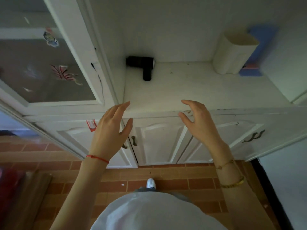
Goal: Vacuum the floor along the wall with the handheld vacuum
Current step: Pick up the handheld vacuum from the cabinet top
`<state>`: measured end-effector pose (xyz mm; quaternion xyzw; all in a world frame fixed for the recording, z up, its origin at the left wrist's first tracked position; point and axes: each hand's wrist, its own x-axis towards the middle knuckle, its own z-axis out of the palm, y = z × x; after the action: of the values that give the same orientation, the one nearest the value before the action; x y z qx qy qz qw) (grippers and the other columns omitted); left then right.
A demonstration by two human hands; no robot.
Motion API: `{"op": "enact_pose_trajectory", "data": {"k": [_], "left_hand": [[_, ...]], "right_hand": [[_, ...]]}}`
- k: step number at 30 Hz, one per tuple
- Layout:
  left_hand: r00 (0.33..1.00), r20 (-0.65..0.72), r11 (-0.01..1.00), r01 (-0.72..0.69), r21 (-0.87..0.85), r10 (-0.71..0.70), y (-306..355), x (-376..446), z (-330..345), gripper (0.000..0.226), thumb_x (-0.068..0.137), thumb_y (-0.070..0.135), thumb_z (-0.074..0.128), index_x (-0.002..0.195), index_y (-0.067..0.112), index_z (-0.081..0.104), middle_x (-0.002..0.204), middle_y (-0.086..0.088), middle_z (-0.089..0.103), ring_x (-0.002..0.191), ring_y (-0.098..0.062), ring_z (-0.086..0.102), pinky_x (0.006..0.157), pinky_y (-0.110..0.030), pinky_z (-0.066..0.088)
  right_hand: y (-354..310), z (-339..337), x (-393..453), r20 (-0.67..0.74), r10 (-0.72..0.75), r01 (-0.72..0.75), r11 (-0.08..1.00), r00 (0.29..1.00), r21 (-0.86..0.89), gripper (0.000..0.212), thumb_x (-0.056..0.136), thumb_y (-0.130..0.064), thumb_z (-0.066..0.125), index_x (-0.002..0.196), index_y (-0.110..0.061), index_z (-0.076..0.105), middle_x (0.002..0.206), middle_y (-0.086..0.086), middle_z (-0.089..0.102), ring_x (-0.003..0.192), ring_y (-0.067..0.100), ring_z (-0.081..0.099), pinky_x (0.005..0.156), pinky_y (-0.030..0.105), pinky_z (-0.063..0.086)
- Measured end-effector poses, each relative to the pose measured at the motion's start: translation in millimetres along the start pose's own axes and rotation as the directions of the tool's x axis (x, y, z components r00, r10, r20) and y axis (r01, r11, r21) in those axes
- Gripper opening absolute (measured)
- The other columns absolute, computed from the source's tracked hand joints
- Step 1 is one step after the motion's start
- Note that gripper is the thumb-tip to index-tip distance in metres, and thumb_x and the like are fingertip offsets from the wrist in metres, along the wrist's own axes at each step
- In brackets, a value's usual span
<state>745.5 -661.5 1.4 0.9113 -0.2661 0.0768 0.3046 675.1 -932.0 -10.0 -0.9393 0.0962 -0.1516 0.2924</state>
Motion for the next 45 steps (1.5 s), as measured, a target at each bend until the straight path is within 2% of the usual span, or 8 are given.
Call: {"op": "enact_pose_trajectory", "data": {"k": [2, 5, 11, 17, 22, 28, 39, 45], "left_hand": [[1.0, -0.002, 1.0, -0.019, 0.02, 0.019, -5, 24, 0, 0.049, 0.097, 0.026, 0.057, 0.144, 0.014, 0.048, 0.135, -0.01, 0.058, 0.122, -0.029, 0.057, 0.098, -0.046, 0.053], [0.999, -0.01, 0.999, -0.034, 0.034, 0.034, -12, 51, 3, 0.05, 0.097, 0.025, 0.057, 0.144, 0.014, 0.047, 0.135, -0.01, 0.058, 0.124, -0.027, 0.056, 0.101, -0.035, 0.047], [0.998, -0.018, 0.998, -0.055, 0.026, 0.055, -20, 90, 12, 0.051, 0.097, 0.024, 0.058, 0.144, 0.012, 0.047, 0.136, -0.01, 0.058, 0.124, -0.026, 0.056, 0.101, -0.03, 0.043], [0.999, -0.032, 0.999, -0.033, 0.02, 0.034, -22, 128, 33, 0.052, 0.096, 0.023, 0.058, 0.145, 0.012, 0.045, 0.139, -0.011, 0.057, 0.124, -0.028, 0.056, 0.1, -0.037, 0.05], [1.0, -0.019, 1.0, 0.025, 0.008, -0.024, -29, 181, 61, 0.053, 0.098, 0.017, 0.053, 0.149, 0.011, 0.04, 0.147, -0.012, 0.048, 0.135, -0.028, 0.045, 0.108, -0.032, 0.037], [0.994, -0.049, 0.995, 0.102, 0.018, -0.101, -51, 255, 92, 0.059, 0.094, 0.004, 0.054, 0.15, 0.008, 0.037, 0.152, -0.016, 0.042, 0.141, -0.03, 0.038, 0.114, -0.033, 0.031], [0.984, -0.01, 0.983, 0.179, -0.039, -0.179, -97, 328, 129, 0.066, 0.088, -0.008, 0.057, 0.149, 0.002, 0.036, 0.153, -0.021, 0.037, 0.143, -0.033, 0.035, 0.12, -0.034, 0.025], [0.984, 0.008, 0.983, 0.18, 0.048, -0.18, -107, 345, 138, 0.066, 0.089, -0.007, 0.057, 0.15, 0.003, 0.034, 0.157, -0.019, 0.033, 0.148, -0.033, 0.026, 0.122, -0.039, 0.021]], "right_hand": [[1, 4, 22, -0.009, -0.001, 0.001, 1.0, 1.0, -0.007, 0.047, 0.096, -0.033, 0.056, 0.138, -0.015, 0.049, 0.137, 0.003, 0.054, 0.131, 0.018, 0.043, 0.11, 0.033, 0.034], [4, 9, 46, -0.017, 0.007, -0.007, 1.0, 1.0, -0.002, 0.046, 0.096, -0.032, 0.057, 0.138, -0.014, 0.05, 0.137, 0.004, 0.054, 0.13, 0.019, 0.044, 0.11, 0.037, 0.036], [12, 18, 83, -0.012, 0.004, -0.003, 1.0, 1.0, 0.006, 0.046, 0.096, -0.033, 0.056, 0.137, -0.016, 0.051, 0.136, 0.003, 0.055, 0.129, 0.019, 0.044, 0.108, 0.034, 0.035], [19, 24, 130, -0.001, -0.017, 0.017, 1.0, 1.0, -0.019, 0.045, 0.096, -0.035, 0.055, 0.137, -0.016, 0.05, 0.136, 0.004, 0.055, 0.128, 0.021, 0.046, 0.107, 0.036, 0.038], [19, 40, 183, 0.026, 0.003, -0.003, 1.0, 1.0, 0.004, 0.046, 0.096, -0.035, 0.055, 0.136, -0.013, 0.051, 0.134, 0.007, 0.056, 0.123, 0.024, 0.05, 0.103, 0.029, 0.037], [16, 72, 248, 0.099, 0.06, -0.066, 0.996, 0.993, 0.063, 0.047, 0.096, -0.039, 0.055, 0.134, -0.01, 0.053, 0.128, 0.011, 0.057, 0.118, 0.027, 0.052, 0.098, 0.036, 0.043], [12, 125, 304, 0.151, 0.141, -0.126, 0.987, 0.978, -0.103, 0.053, 0.092, -0.052, 0.054, 0.116, -0.005, 0.06, 0.114, 0.015, 0.059, 0.105, 0.029, 0.056, 0.081, 0.036, 0.047], [9, 135, 314, 0.126, 0.187, -0.166, 0.972, 0.974, -0.164, 0.054, 0.088, -0.056, 0.058, 0.108, -0.005, 0.061, 0.112, 0.012, 0.057, 0.105, 0.027, 0.055, 0.07, 0.03, 0.036]]}}
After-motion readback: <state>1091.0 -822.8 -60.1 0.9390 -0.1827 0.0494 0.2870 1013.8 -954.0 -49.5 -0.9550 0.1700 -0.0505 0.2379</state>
